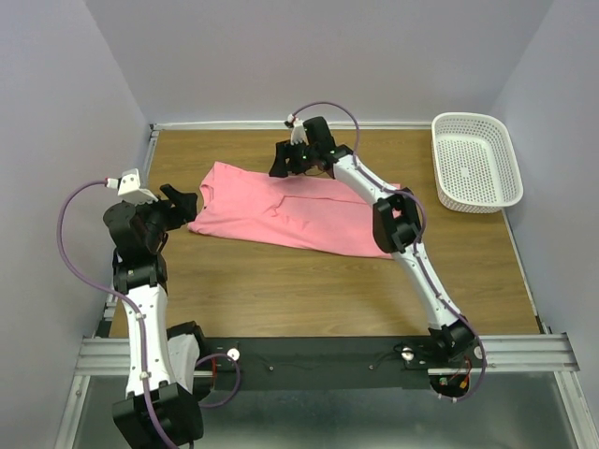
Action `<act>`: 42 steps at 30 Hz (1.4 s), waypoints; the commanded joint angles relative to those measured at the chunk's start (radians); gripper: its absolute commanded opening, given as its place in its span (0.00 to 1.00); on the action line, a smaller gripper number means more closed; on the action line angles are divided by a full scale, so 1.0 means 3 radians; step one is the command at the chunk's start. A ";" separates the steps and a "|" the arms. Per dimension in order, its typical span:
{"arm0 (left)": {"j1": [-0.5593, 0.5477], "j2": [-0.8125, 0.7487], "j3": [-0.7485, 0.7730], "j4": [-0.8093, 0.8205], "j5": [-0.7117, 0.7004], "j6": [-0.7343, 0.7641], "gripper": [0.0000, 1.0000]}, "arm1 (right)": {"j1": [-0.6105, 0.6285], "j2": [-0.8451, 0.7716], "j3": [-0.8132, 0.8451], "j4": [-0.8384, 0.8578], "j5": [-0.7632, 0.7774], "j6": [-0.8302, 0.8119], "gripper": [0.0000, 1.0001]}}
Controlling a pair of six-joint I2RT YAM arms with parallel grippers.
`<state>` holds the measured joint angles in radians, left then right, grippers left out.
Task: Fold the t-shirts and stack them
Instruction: Fold the tshirt
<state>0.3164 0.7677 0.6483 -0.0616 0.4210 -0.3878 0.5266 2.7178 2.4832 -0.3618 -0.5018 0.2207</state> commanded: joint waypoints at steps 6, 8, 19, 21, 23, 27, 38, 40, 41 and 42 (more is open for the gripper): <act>-0.0022 0.0008 -0.0034 0.0032 0.0126 0.0060 0.81 | -0.0032 0.0150 -0.0234 0.0173 0.0287 -0.0009 0.67; -0.0022 0.0008 -0.0029 0.0037 0.0126 0.0055 0.81 | -0.0027 0.0150 -0.0249 0.0173 0.0328 -0.0055 0.66; -0.0017 0.0013 -0.0039 0.0052 0.0141 0.0050 0.80 | -0.0032 0.0053 -0.0541 0.0158 -0.0111 -0.0153 0.30; -0.0017 0.0013 -0.0044 0.0062 0.0146 0.0050 0.80 | -0.0032 0.0007 -0.0602 0.0158 -0.0147 -0.0173 0.22; -0.0022 0.0018 -0.0044 0.0062 0.0141 0.0050 0.80 | -0.0032 -0.0029 -0.0623 0.0153 -0.0132 -0.0188 0.13; -0.0022 0.0013 -0.0044 0.0057 0.0141 0.0045 0.80 | -0.0053 -0.0040 -0.0557 0.0153 0.0005 -0.0183 0.03; -0.0022 0.0023 -0.0044 0.0057 0.0136 0.0045 0.80 | -0.0461 0.0088 -0.0254 0.0158 0.0834 0.0312 0.01; -0.0027 0.0023 -0.0044 0.0057 0.0136 0.0045 0.80 | -0.0543 0.0063 -0.0311 0.0158 0.0921 0.0343 0.01; -0.0027 0.0028 -0.0049 0.0057 0.0136 0.0040 0.80 | -0.0620 0.0012 -0.0402 0.0158 0.0936 0.0353 0.01; -0.0027 0.0028 -0.0044 0.0062 0.0146 0.0040 0.80 | -0.0656 -0.0019 -0.0448 0.0158 0.0942 0.0354 0.01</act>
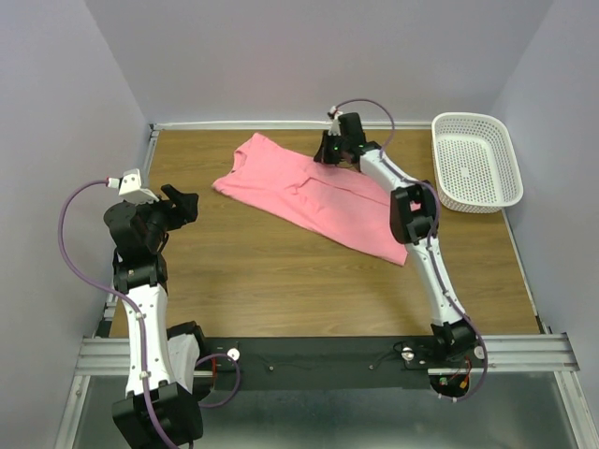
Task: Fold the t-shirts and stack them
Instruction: Fold the tshirt
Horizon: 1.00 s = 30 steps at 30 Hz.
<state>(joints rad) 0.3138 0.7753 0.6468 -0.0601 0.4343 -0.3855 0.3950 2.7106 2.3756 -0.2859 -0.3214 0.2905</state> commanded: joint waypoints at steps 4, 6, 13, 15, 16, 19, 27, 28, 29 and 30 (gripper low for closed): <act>-0.0033 0.0059 -0.0065 0.0098 0.0193 0.0017 0.80 | -0.0381 -0.0219 -0.0412 -0.0090 0.0284 0.0004 0.07; -0.0084 0.0146 -0.0080 0.0134 0.0291 -0.0024 0.80 | -0.0463 -0.0424 -0.0596 -0.0095 0.0111 -0.0220 0.41; -0.1029 0.0483 -0.0360 0.0286 -0.0015 -0.0778 0.76 | -0.0519 -0.1842 -0.2091 -0.0085 -0.0227 -0.1911 0.77; -0.1734 0.0555 -0.0737 0.0764 -0.0306 -0.1167 0.74 | -0.0519 -0.2177 -0.2517 -0.0095 -0.0309 -0.2143 0.77; -0.1944 0.0596 -0.0866 0.0975 -0.0409 -0.1417 0.74 | -0.0524 -0.2376 -0.2722 -0.0095 -0.0370 -0.2256 0.77; -0.2823 0.1028 -0.1194 0.1722 -0.0915 -0.2272 0.70 | -0.0529 -0.3203 -0.3600 -0.0116 -0.0422 -0.2563 0.77; -0.3894 0.2905 -0.0347 0.2323 -0.1469 -0.3653 0.67 | -0.0621 -0.4447 -0.4328 -0.0136 -0.0412 -0.2262 0.83; -0.3924 0.3105 -0.0052 0.2302 -0.1372 -0.3756 0.65 | -0.0631 -0.4525 -0.4360 -0.0136 -0.0386 -0.2232 0.84; -0.3990 0.3309 0.0082 0.2251 -0.1295 -0.3848 0.64 | -0.0642 -0.4596 -0.4400 -0.0136 -0.0366 -0.2186 0.84; -0.4011 0.3681 0.0210 0.2175 -0.1168 -0.3960 0.63 | -0.0667 -0.4713 -0.4446 -0.0131 -0.0345 -0.2155 0.84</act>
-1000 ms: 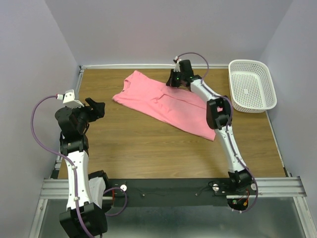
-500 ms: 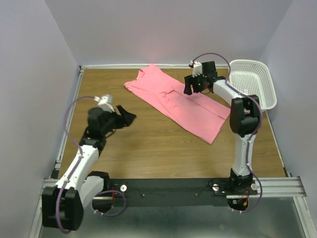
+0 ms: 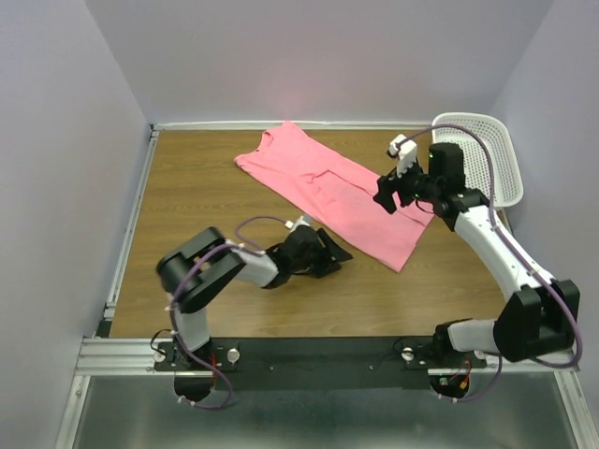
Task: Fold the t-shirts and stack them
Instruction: Fold the tshirt
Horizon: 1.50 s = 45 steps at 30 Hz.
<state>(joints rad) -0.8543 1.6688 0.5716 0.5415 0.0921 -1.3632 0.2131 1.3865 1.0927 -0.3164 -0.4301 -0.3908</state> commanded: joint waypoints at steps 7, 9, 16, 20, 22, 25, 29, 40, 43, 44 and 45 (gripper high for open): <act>-0.0327 0.1422 0.0948 0.0174 -0.0092 -0.1131 0.56 | -0.0265 -0.0612 -0.0339 -0.0034 -0.0075 0.0229 0.85; -0.0338 0.1432 0.0978 0.0047 -0.0179 -0.1157 0.55 | -0.0301 -0.0623 -0.0355 -0.0034 -0.0126 0.0234 0.85; -0.0333 0.1494 0.1367 -0.0700 -0.0593 -0.1106 0.47 | -0.0316 -0.0633 -0.0334 -0.0029 -0.0187 0.0285 0.85; -0.0333 0.1575 0.1571 -0.1073 -0.0741 -0.1045 0.45 | -0.0342 -0.0659 -0.0339 -0.0029 -0.0192 0.0290 0.85; -0.0333 0.1621 0.1683 -0.1231 -0.0793 -0.1014 0.35 | -0.0352 -0.0659 -0.0334 -0.0029 -0.0202 0.0295 0.85; -0.0333 0.1652 0.1730 -0.1268 -0.0808 -0.0953 0.22 | -0.0362 -0.0664 -0.0344 -0.0029 -0.0223 0.0295 0.85; -0.0333 0.1581 0.1715 -0.1258 -0.0834 -0.0749 0.04 | -0.0378 -0.0679 -0.0349 -0.0029 -0.0223 0.0295 0.85; -0.0333 0.0186 -0.0113 -0.0757 -0.0328 0.0065 0.00 | -0.0398 -0.0695 -0.0350 -0.0029 -0.0289 0.0260 0.85; -0.0343 -0.0290 -0.0579 -0.0696 -0.0169 0.0055 0.01 | -0.0403 -0.0700 -0.0355 -0.0034 -0.0350 0.0244 0.85; -0.0348 -0.0412 -0.0667 -0.0695 -0.0144 0.0034 0.02 | -0.0403 -0.0695 -0.0355 -0.0034 -0.0376 0.0234 0.85; -0.0353 -0.0682 -0.0744 -0.0700 -0.0133 0.0034 0.03 | -0.0403 -0.0700 -0.0360 -0.0039 -0.0376 0.0224 0.85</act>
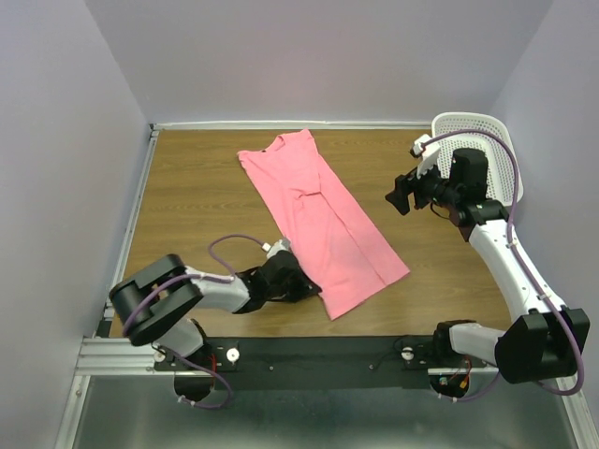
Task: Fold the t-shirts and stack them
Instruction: Fold the tshirt
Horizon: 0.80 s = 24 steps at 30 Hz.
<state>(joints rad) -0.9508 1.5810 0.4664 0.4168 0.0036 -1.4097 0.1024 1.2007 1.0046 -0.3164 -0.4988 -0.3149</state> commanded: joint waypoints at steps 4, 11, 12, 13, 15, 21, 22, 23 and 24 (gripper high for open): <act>-0.0082 -0.1244 -0.0608 -0.0605 -0.0072 0.0159 0.49 | -0.0035 -0.0101 -0.0081 -0.0055 -0.0224 -0.0065 0.85; -0.0108 -0.2988 -0.0145 -0.1829 -0.0845 0.0759 0.71 | -0.0040 -0.0065 -0.0056 -0.0365 -0.0708 -0.0619 0.85; -0.0103 -0.3258 -0.0088 -0.1819 -0.0896 0.1000 0.71 | -0.0040 -0.0070 -0.0046 -0.0478 -0.0867 -0.0845 0.85; -0.0103 -0.3336 0.0045 -0.1717 -0.0973 0.1579 0.72 | -0.0035 -0.0080 -0.0040 -0.0859 -0.1253 -0.1156 0.85; -0.0103 -0.3272 0.0229 -0.1457 -0.0826 0.2242 0.72 | -0.0040 -0.0116 -0.0076 -0.1453 -0.1588 -0.2718 0.87; -0.0597 -0.1871 0.1313 -0.1941 -0.0344 0.4120 0.74 | -0.0035 -0.0127 -0.0547 -0.2452 -0.1054 -0.5218 0.98; -0.0751 -0.1728 0.1365 -0.2073 -0.0648 0.4152 0.72 | -0.0035 -0.0051 -0.0526 -0.2524 -0.0961 -0.5285 0.97; -0.1021 -0.1524 0.1375 -0.2074 -0.0717 0.4112 0.68 | -0.0035 0.0122 -0.0531 -0.2747 -0.0799 -0.5574 0.94; -0.1170 -0.1436 0.1350 -0.2059 -0.0773 0.4066 0.66 | -0.0035 0.0190 -0.0552 -0.2871 -0.0746 -0.5739 0.92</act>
<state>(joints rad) -1.1305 1.0039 0.8837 -0.0399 -0.1505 -0.4042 0.0952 1.1801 0.8536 -0.9512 -0.8162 -1.6405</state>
